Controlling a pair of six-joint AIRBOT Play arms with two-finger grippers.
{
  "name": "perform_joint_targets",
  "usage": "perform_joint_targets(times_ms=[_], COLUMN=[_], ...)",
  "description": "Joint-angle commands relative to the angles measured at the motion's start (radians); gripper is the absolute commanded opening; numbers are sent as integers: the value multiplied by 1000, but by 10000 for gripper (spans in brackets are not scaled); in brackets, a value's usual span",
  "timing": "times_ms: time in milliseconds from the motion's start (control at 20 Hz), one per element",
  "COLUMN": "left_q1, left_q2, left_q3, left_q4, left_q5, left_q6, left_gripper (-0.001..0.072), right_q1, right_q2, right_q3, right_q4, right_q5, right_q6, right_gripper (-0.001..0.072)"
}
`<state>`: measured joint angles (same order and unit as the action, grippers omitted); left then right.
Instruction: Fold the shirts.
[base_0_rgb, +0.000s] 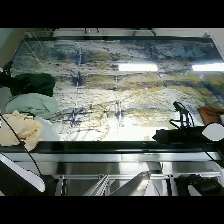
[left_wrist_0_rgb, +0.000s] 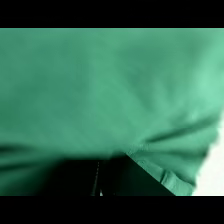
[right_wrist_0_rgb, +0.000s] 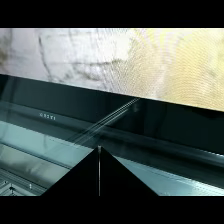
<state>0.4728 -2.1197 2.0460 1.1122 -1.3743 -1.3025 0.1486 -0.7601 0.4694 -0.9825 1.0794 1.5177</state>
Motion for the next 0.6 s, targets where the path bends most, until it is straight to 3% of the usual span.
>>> perform_joint_targets(times_ms=[0, 150, 250, 450, 550], left_q1=[-10, -66, -148, -399, -528], left_q2=[94, 234, 325, 439, 459], left_q3=[13, 13, 13, 13, -16], left_q4=[-381, -721, -846, -843, -755], left_q5=[-7, -48, -105, -168, -153], left_q6=[108, 159, 161, 146, 107], left_gripper=[19, 20, 21, 21, 21], right_q1=[1, 1, 1, 1, 1], right_q2=[-1, -1, -1, -1, -1], right_q3=[0, 0, 0, 0, 0], right_q4=[0, 0, 0, 0, 0], right_q5=[-2, -3, -11, -14, 6], right_q6=[0, 0, 0, 0, 0], right_gripper=[23, 23, 23, 23, 23])
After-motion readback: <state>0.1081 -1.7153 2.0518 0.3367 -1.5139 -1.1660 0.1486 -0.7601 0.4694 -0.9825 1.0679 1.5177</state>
